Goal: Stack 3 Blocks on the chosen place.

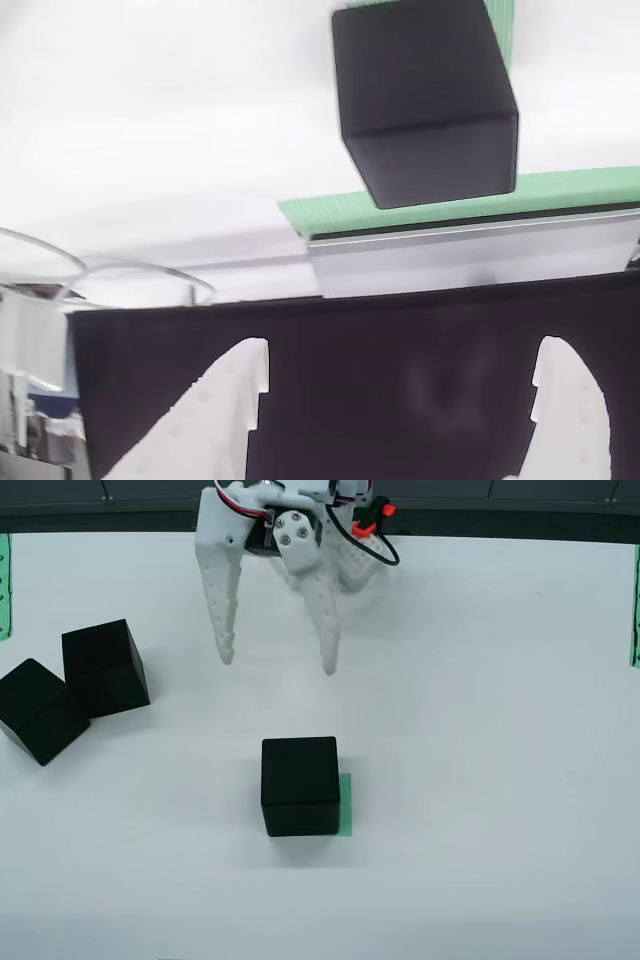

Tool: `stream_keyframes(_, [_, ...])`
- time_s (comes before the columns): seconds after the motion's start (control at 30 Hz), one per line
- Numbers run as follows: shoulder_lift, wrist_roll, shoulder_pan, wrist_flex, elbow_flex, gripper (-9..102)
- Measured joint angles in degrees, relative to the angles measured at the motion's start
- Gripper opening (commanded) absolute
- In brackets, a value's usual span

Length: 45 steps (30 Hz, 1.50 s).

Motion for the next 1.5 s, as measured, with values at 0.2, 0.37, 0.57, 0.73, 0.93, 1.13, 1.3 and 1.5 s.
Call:
stream_keyframes(0.2, [-0.62, 8.26, 11.34, 7.91, -5.98, 31])
stream_keyframes(0.37, [-9.14, 10.81, 25.14, 18.46, -12.48, 32])
stream_keyframes(0.57, [-22.76, 10.99, 36.21, 20.30, -16.08, 32])
stream_keyframes(0.73, [-29.09, 10.99, 41.48, 20.57, -21.80, 32])
stream_keyframes(0.93, [-35.51, 10.99, 42.80, 19.95, -26.19, 32])
stream_keyframes(1.13, [-44.56, 12.30, 41.04, 19.34, -30.67, 32])
stream_keyframes(1.3, [-50.36, 13.27, 39.55, 18.72, -33.57, 31])
stream_keyframes(1.5, [-53.61, 13.54, 38.32, 18.28, -33.84, 31])
